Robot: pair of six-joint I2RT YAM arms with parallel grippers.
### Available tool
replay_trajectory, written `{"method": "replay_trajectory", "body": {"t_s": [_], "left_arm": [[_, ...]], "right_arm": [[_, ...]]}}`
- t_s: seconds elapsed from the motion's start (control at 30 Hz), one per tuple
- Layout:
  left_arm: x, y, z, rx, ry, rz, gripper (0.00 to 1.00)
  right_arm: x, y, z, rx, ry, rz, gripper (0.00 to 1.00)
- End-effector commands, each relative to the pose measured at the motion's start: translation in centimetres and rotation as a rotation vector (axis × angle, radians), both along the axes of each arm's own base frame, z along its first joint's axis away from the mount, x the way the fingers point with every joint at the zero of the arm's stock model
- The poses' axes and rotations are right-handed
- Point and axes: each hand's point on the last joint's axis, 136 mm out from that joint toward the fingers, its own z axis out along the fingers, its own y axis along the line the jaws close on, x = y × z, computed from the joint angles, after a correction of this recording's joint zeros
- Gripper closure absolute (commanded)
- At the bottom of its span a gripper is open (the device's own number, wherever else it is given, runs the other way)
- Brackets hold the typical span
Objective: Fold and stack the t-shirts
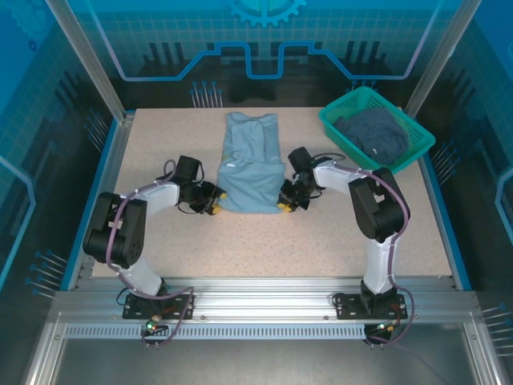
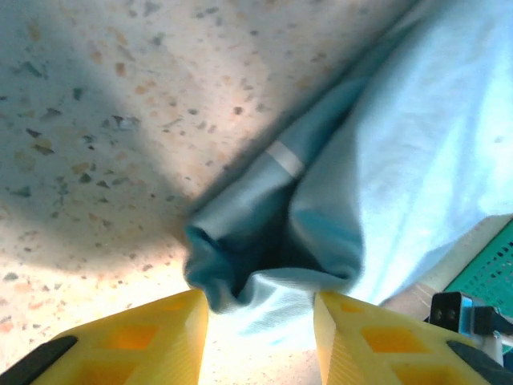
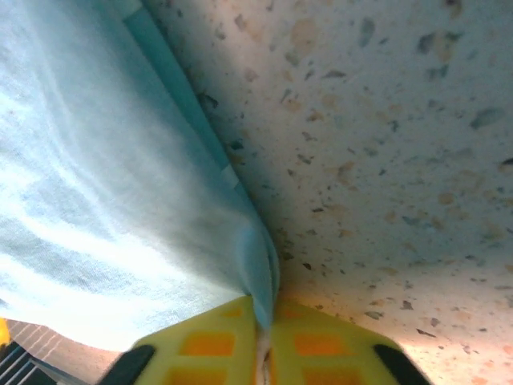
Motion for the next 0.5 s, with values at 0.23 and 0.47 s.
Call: {"method": "replay_trajectory", "body": {"t_s": [0.23,0.47], "left_arm": [[-2.7,1.4,-0.5,0.087,0.082,0.002,0.58],[-3.4,0.5,-0.8,0.092,0.119,-0.016,0.55]], "right_arm": [[-0.6,-0.6,0.4,-0.037,0.028,-0.008,1.0],[-0.8,-0.7,0.2,-0.036,0.04,-0.005,1.0]]}}
